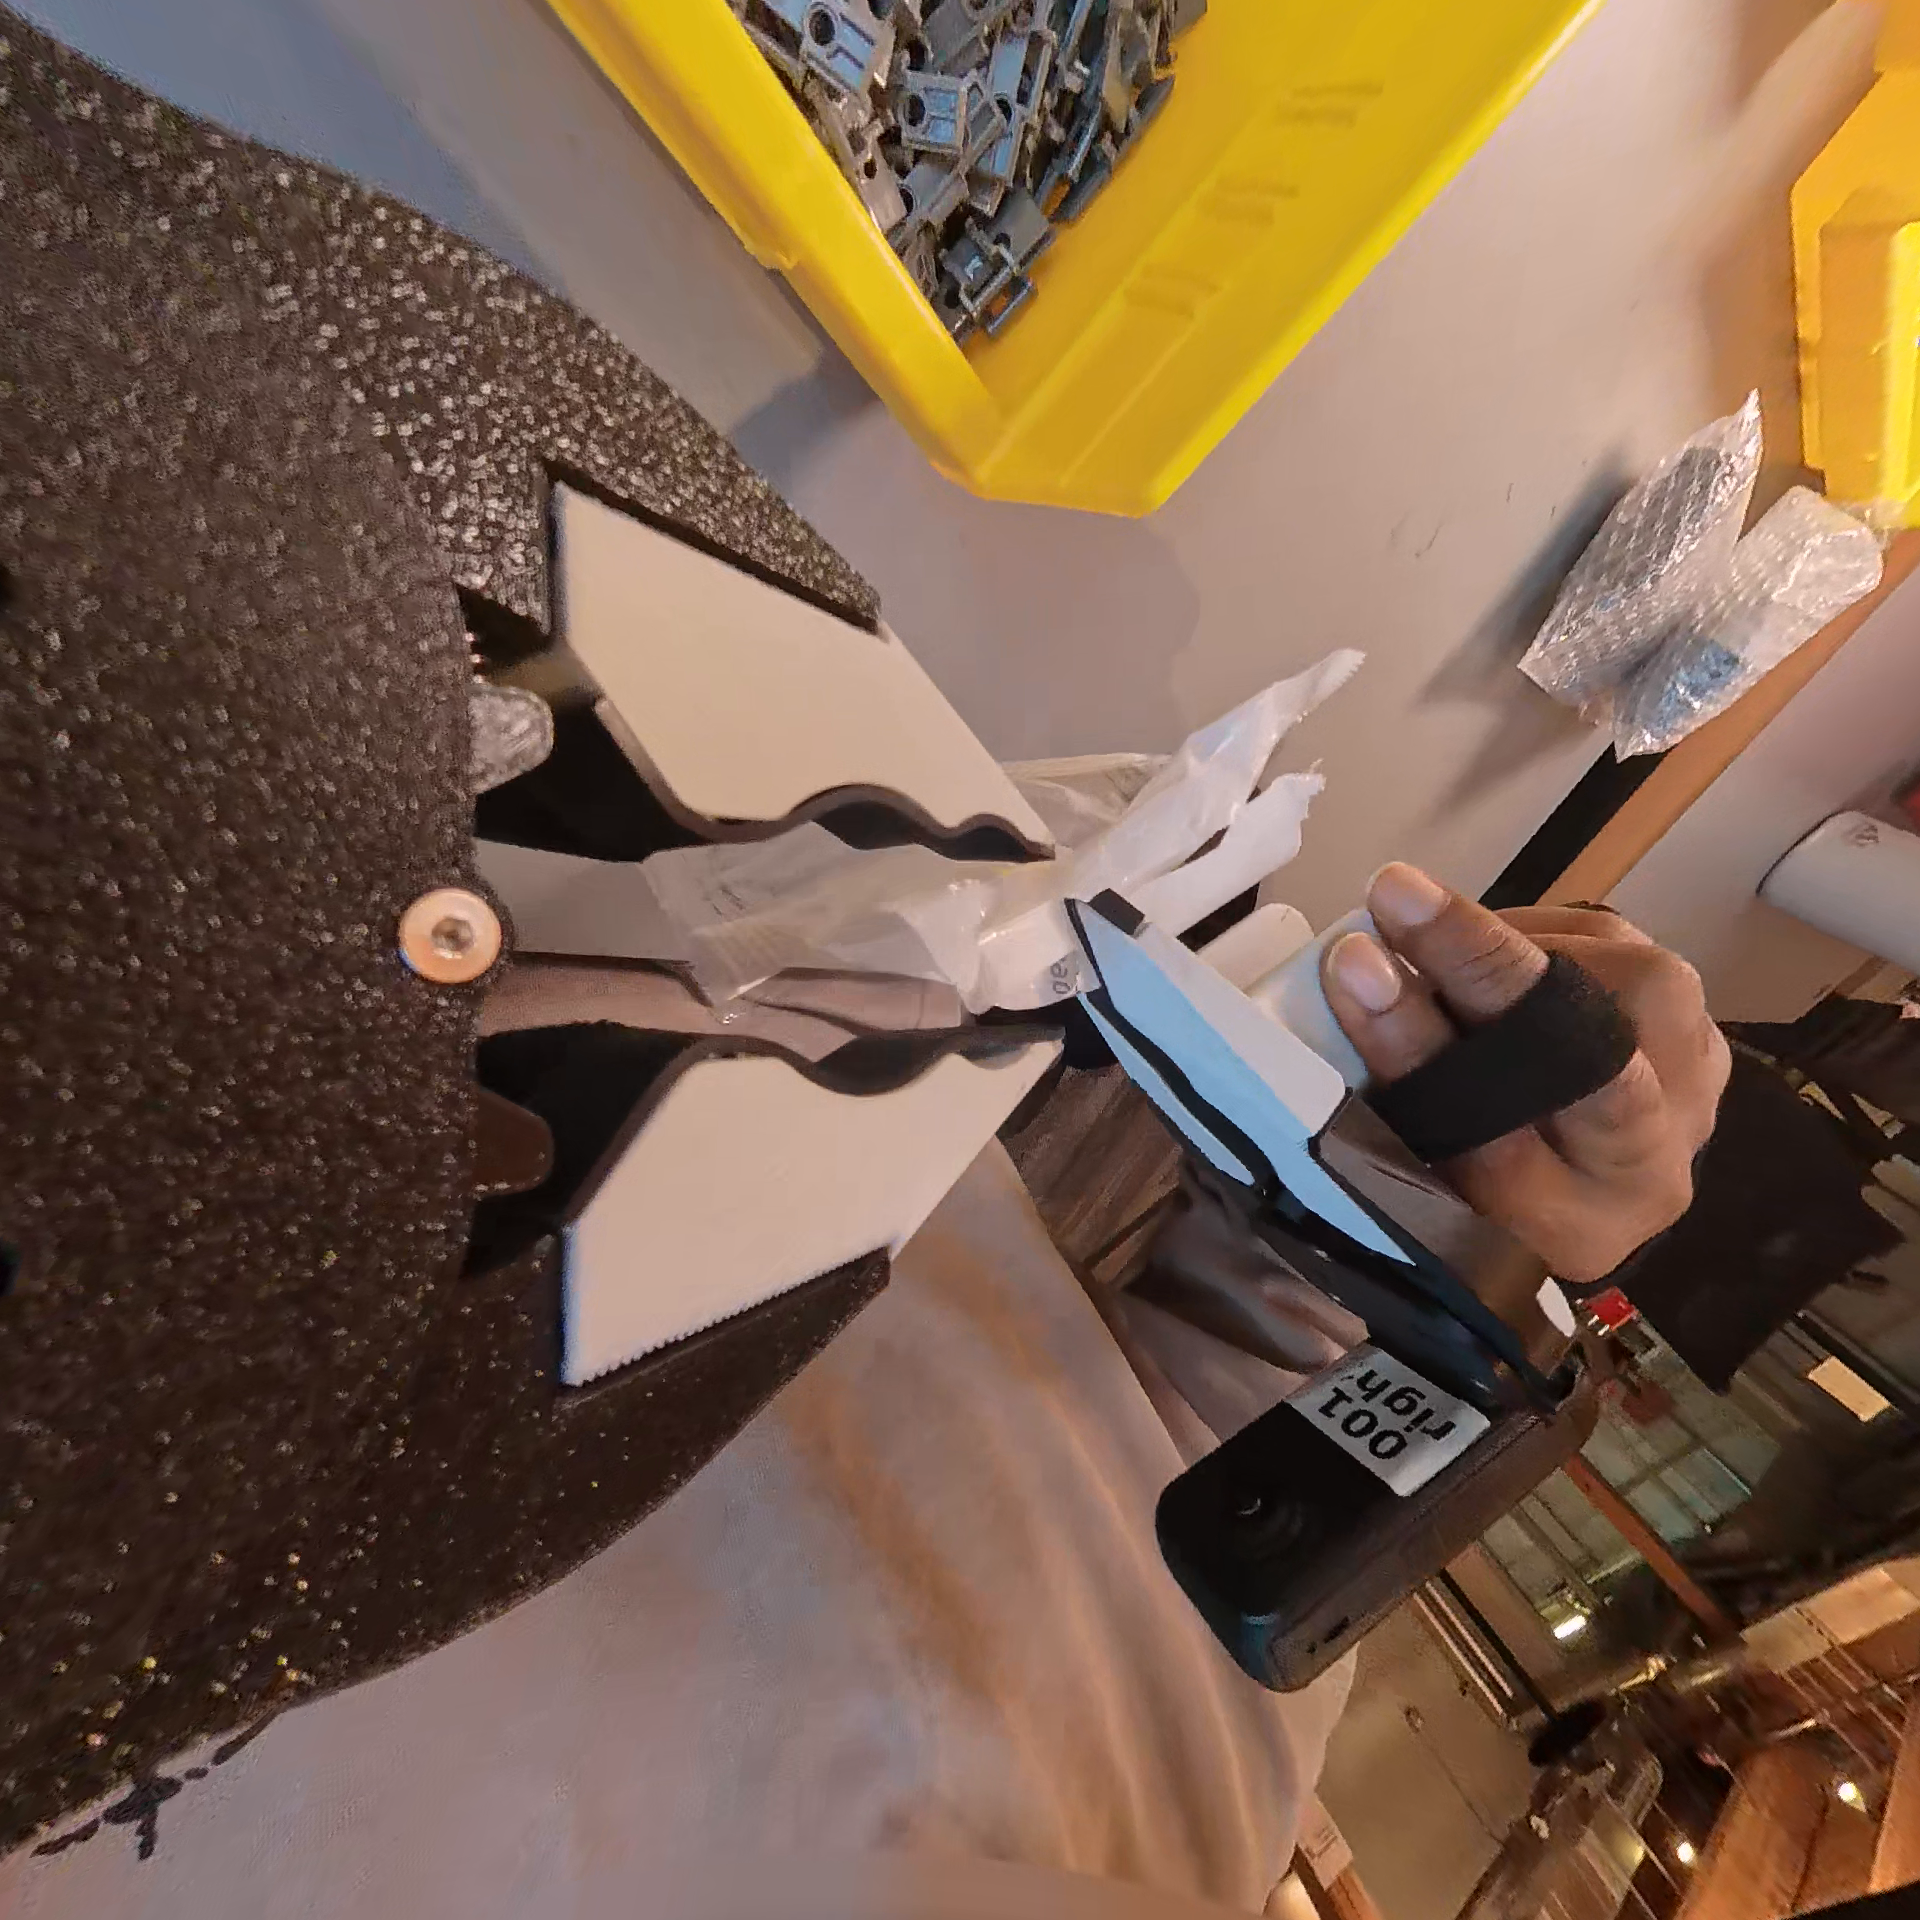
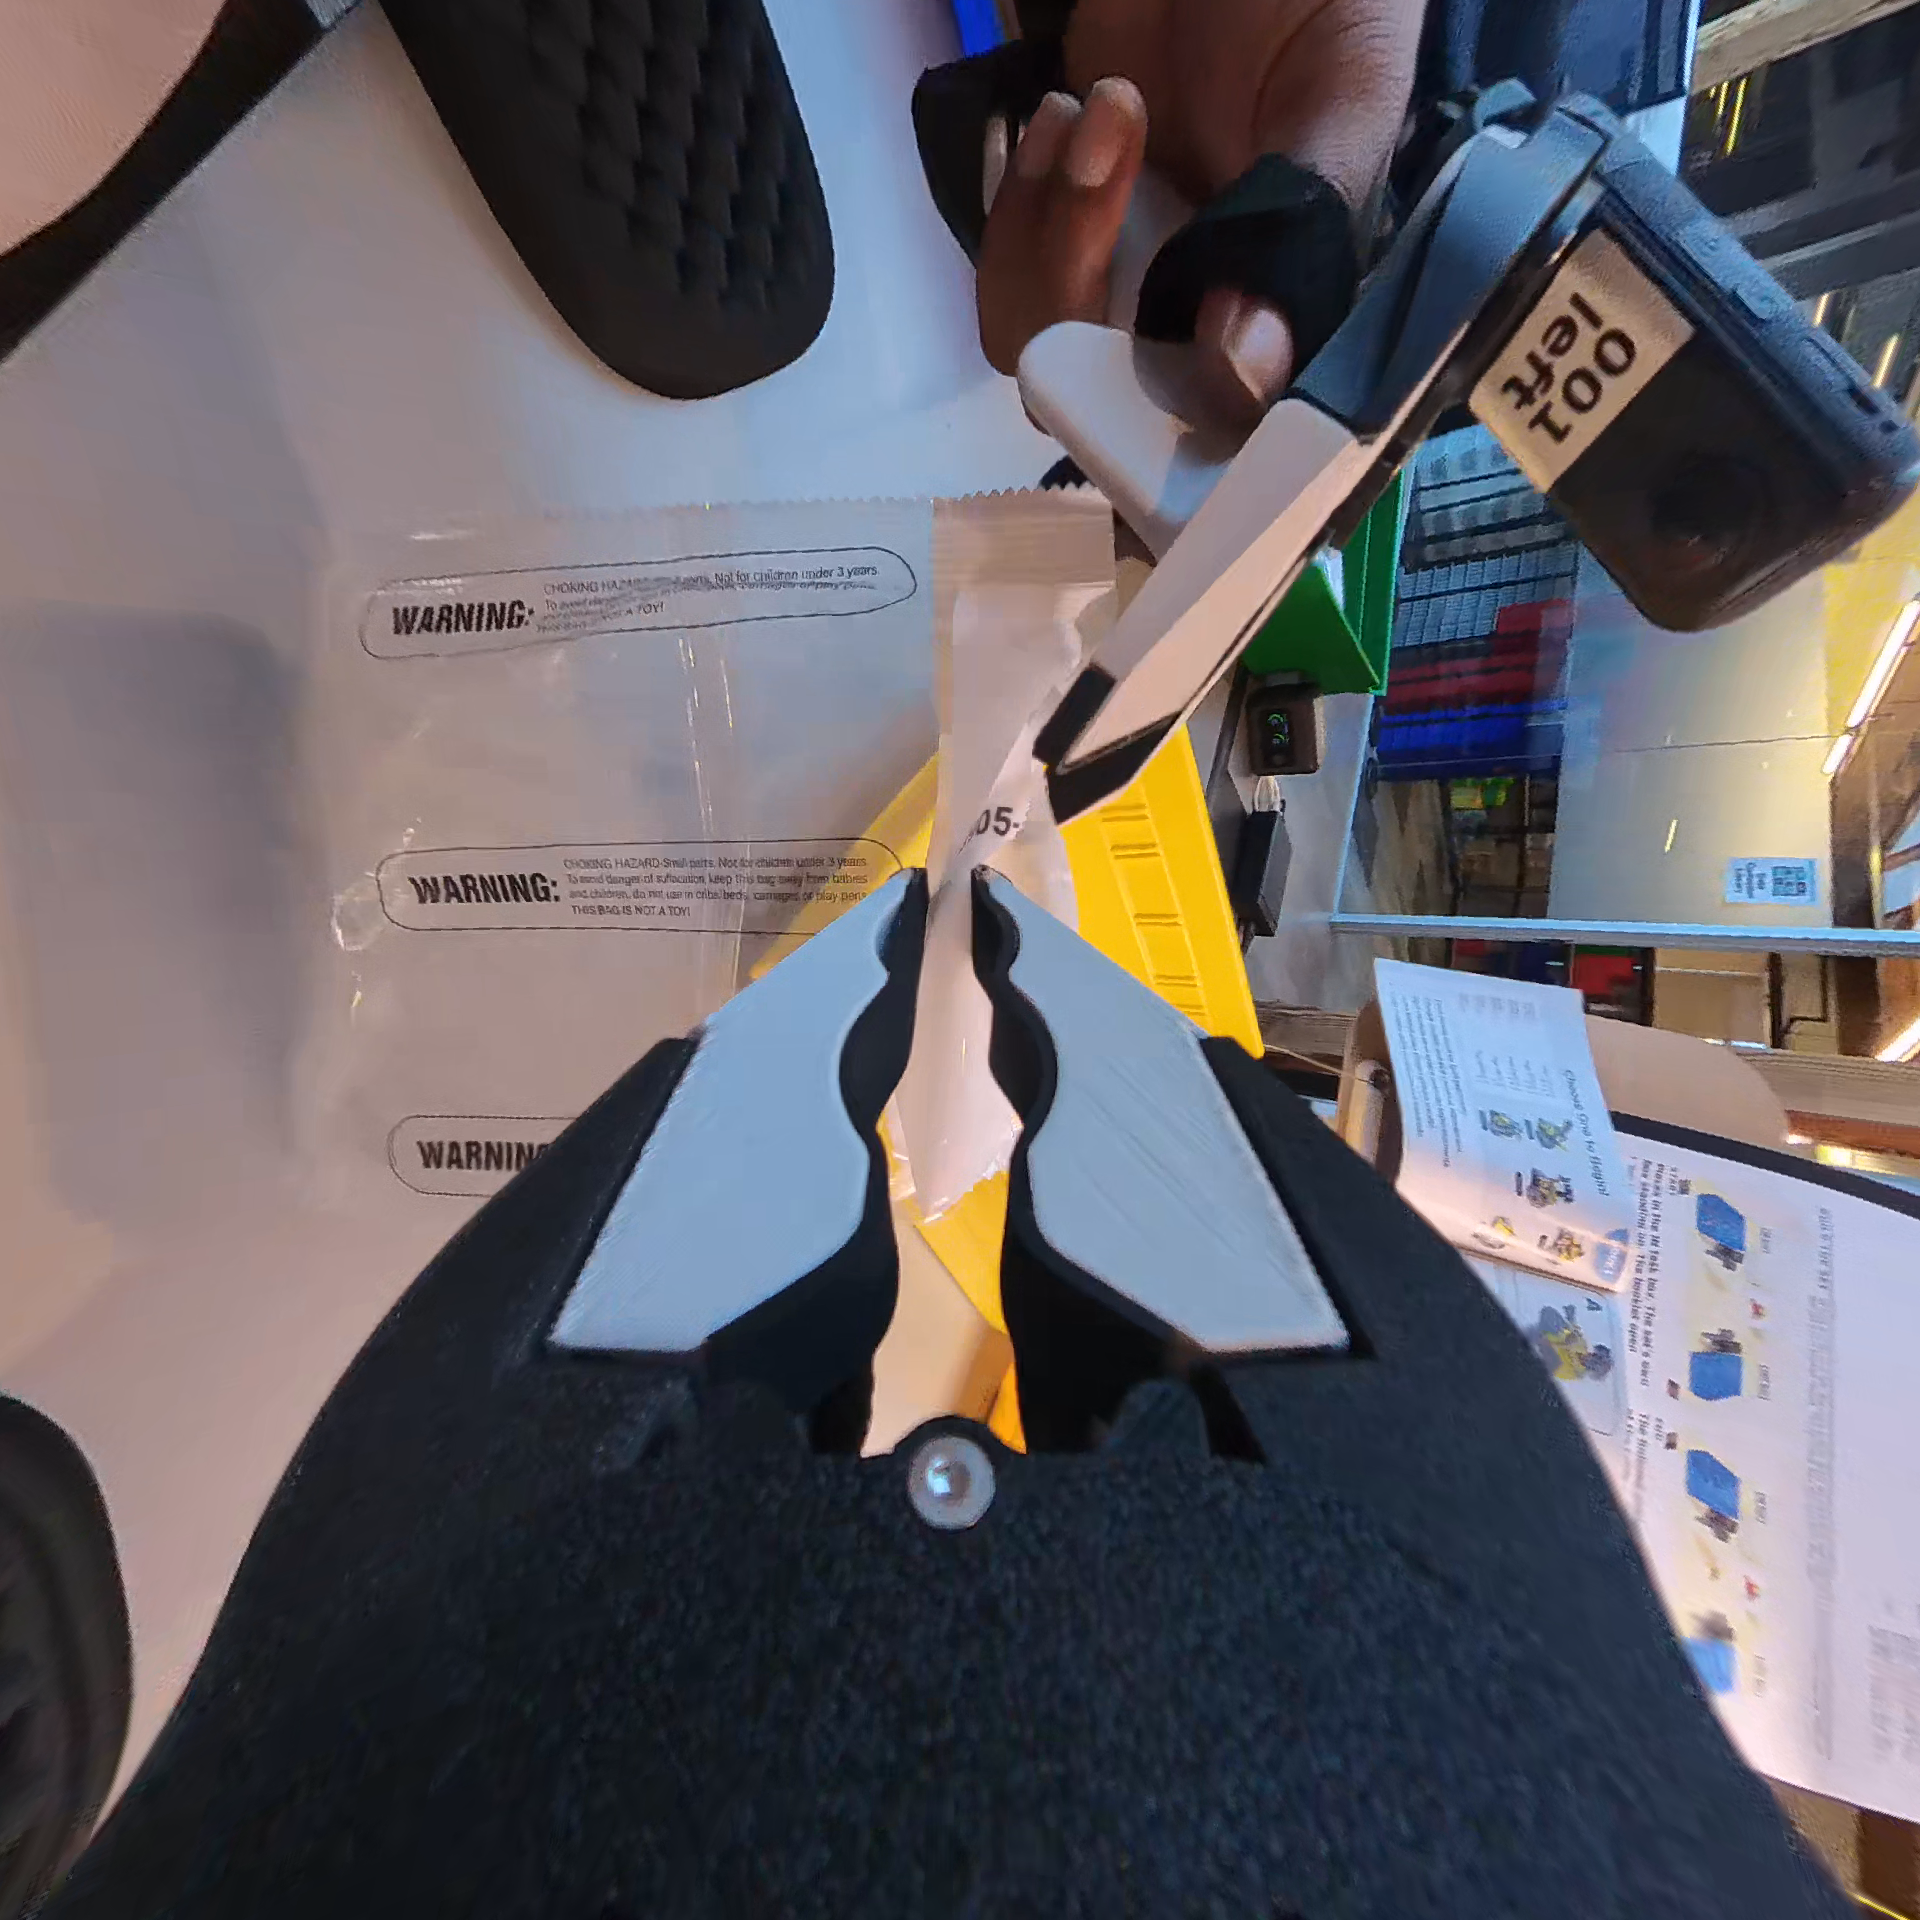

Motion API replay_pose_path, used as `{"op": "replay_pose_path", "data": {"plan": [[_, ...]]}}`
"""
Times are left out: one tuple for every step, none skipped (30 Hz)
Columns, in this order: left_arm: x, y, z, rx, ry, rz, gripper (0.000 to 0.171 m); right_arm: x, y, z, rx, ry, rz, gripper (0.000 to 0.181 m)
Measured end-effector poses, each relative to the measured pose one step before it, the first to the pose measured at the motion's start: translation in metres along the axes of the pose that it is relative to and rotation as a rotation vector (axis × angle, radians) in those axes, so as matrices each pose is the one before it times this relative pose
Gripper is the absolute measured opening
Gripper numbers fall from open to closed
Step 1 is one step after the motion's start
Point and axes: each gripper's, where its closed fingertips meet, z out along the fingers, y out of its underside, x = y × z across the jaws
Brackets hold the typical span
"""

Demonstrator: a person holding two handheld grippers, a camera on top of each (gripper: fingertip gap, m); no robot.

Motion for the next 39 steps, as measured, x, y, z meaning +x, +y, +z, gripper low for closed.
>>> {"op": "replay_pose_path", "data": {"plan": [[-0.00103, -0.00055, 0.00203, -0.00323, -0.0093, 0.0043, 0.025, -0.00027, 0.00014, 0.0008, -0.0088, 0.0065, -0.024, 0.007], [-0.0011, -0.00051, 0.00083, -0.00606, -0.0067, 0.0069, 0.016, -0.00112, 0.00024, 0.00089, -0.0075, 0.0001, -0.021, 0.007], [-0.00106, 0.00085, 0.00011, -0.01392, -0.0053, 0.0104, 0.003, -0.00096, 0.0005, 0.00054, -0.0074, -0.002, -0.0121, 0.007], [-0.00204, -0.00009, -0.00052, -0.00721, -0.012, 0.01, 0.0, -0.00082, 0.0, -0.00007, -0.0014, -0.0022, -0.0052, 0.008], [-0.00198, -0.00035, -0.00078, -0.00341, -0.0113, 0.0033, 0.0, -0.00059, -0.00038, -0.00063, 0.003, -0.0029, 0.0004, 0.009], [-0.00105, 0.00029, -0.00075, -0.00873, -0.0065, 0.0037, 0.0, -0.00042, -0.00073, -0.00116, 0.0075, -0.003, 0.0048, 0.01], [-0.00206, -0.00073, -0.0011, -0.00261, -0.0156, 0.0075, 0.0, -0.00087, -0.00151, -0.00148, 0.0122, -0.0079, 0.0073, 0.011], [-0.00342, -0.00097, -0.00132, -0.00324, -0.0283, 0.0151, 0.0, -0.00147, -0.00211, -0.0018, 0.0161, -0.0148, 0.0125, 0.011], [-0.00474, 0.00013, -0.00116, -0.01353, -0.0412, 0.0268, 0.0, -0.0014, -0.00253, -0.00185, 0.0192, -0.0162, 0.0187, 0.011], [-0.00636, 0.00029, -0.0012, -0.01785, -0.0591, 0.042, 0.0, -0.00069, -0.00264, -0.00187, 0.019, -0.0135, 0.0207, 0.011], [-0.00587, 0.00019, -0.00109, -0.02008, -0.0612, 0.0531, 0.0, -0.00039, -0.0023, -0.00197, 0.0171, -0.0125, 0.0195, 0.01], [-0.00509, 0.00024, -0.00086, -0.02151, -0.0573, 0.0524, 0.0, -0.00008, -0.00206, -0.00195, 0.0161, -0.0107, 0.0187, 0.009], [-0.00587, -0.00082, -0.00088, -0.01544, -0.0612, 0.0509, 0.0, -0.00055, -0.00212, -0.00166, 0.0155, -0.0133, 0.0194, 0.008], [-0.00513, -0.00095, -0.00063, -0.01302, -0.0514, 0.0431, 0.0, -0.00316, -0.00136, -0.00125, 0.0114, -0.0295, 0.0212, 0.007], [-0.00295, -0.00135, -0.00035, -0.00747, -0.0316, 0.0288, 0.0, -0.00334, -0.00018, -0.0006, 0.0036, -0.0297, 0.0206, 0.006], [-0.00174, -0.00152, -0.00027, -0.00384, -0.0173, 0.0174, 0.0, -0.00464, 0.00047, -0.0004, 0.0011, -0.0346, 0.0168, 0.005], [-0.00279, -0.00126, -0.00025, -0.00275, -0.0214, 0.0152, 0.0, -0.00765, 0.0013, -0.00038, -0.0032, -0.054, 0.022, 0.005], [-0.00222, -0.00001, 0.00004, -0.00992, -0.0172, 0.0196, 0.0, -0.00837, 0.00247, -0.00009, -0.0098, -0.0601, 0.031, 0.005], [0.00066, 0.00024, 0.00028, -0.01052, -0.0024, 0.0158, 0.0, -0.00736, 0.00378, 0.00011, -0.0173, -0.055, 0.0339, 0.007], [0.002, -0.00115, 0.00039, -0.00139, 0.0024, 0.0092, 0.0, -0.00674, 0.00381, -0.00027, -0.0175, -0.0533, 0.032, 0.013], [0.0028, -0.00138, 0.00056, -0.00192, 0.0036, 0.0112, 0.0, -0.00661, 0.00312, -0.00112, -0.0175, -0.0564, 0.0324, 0.016], [0.00262, -0.00143, 0.00061, -0.00367, -0.0007, 0.0149, 0.0, -0.00625, 0.00207, -0.00229, -0.0143, -0.0567, 0.0313, 0.018], [0.00283, -0.00194, 0.00072, -0.00397, -0.0004, 0.0162, 0.0, -0.00384, -0.00002, -0.00343, -0.0035, -0.0432, 0.0252, 0.02], [0.00257, -0.003, 0.00048, -0.00082, -0.0022, 0.0156, 0.0, -0.00189, -0.00151, -0.00441, 0.0039, -0.0338, 0.0209, 0.023], [0.00241, -0.00405, 0.00003, 0.00324, -0.0004, 0.0146, 0.0, -0.00055, -0.00208, -0.00486, 0.0034, -0.0285, 0.0207, 0.027], [0.0029, -0.00474, -0.00019, 0.00449, 0.0068, 0.0098, 0.0, 0.00262, -0.00284, -0.00501, 0.005, -0.0113, 0.016, 0.033], [0.00325, -0.0052, -0.00016, 0.00574, 0.0135, 0.0031, 0.0, 0.00793, -0.00392, -0.00489, 0.0077, 0.0217, 0.0044, 0.043], [0.00415, -0.00602, -0.00004, 0.01014, 0.0229, -0.0032, 0.0, 0.00998, -0.00426, -0.0044, 0.0072, 0.0344, -0.0032, 0.051], [0.00417, -0.00615, 0.00005, 0.01132, 0.0273, -0.0083, 0.0, 0.0096, -0.00385, -0.00271, 0.0001, 0.0324, -0.0061, 0.056], [0.0031, -0.00601, -0.00007, 0.01116, 0.0243, -0.0082, 0.0, 0.00859, -0.00314, -0.00081, -0.0086, 0.0297, -0.0114, 0.059], [0.0028, -0.00579, -0.0001, 0.01288, 0.0257, -0.011, 0.0, 0.00701, -0.0022, 0.00101, -0.0171, 0.0283, -0.022, 0.062], [0.00293, -0.00572, -0.00051, 0.01664, 0.0302, -0.0188, 0.0, 0.00261, -0.00145, 0.00219, -0.0203, 0.0094, -0.0269, 0.06], [0.00175, -0.00474, -0.00074, 0.01361, 0.0241, -0.0154, 0.0, -0.001, -0.00056, 0.00297, -0.0236, -0.009, -0.0182, 0.057], [-0.0004, -0.00369, -0.00103, 0.0105, 0.0112, -0.0113, 0.0, -0.00069, 0.00348, 0.00387, -0.0457, -0.0074, -0.0063, 0.05], [-0.00279, -0.00254, -0.00135, 0.00618, -0.0054, -0.0016, 0.0, -0.0012, 0.00737, 0.00438, -0.0646, -0.0077, -0.0093, 0.04], [-0.00434, -0.00172, -0.00151, 0.00399, -0.0162, 0.0038, 0.0, -0.00377, 0.00771, 0.00461, -0.0584, -0.0186, -0.0168, 0.029], [-0.00361, -0.0016, -0.00181, 0.00544, -0.0135, 0.0012, 0.0, -0.00532, 0.00377, 0.00424, -0.0269, -0.0256, -0.0143, 0.018], [-0.00397, -0.00075, -0.00178, 0.00205, -0.0185, 0.0045, 0.0, -0.00729, -0.00005, 0.00314, 0.0037, -0.0374, -0.005, 0.01], [-0.00726, 0.00118, -0.00163, -0.00804, -0.0449, 0.0197, 0.0, -0.0072, -0.00138, 0.00203, 0.0153, -0.0384, 0.0047, 0.005]]}}
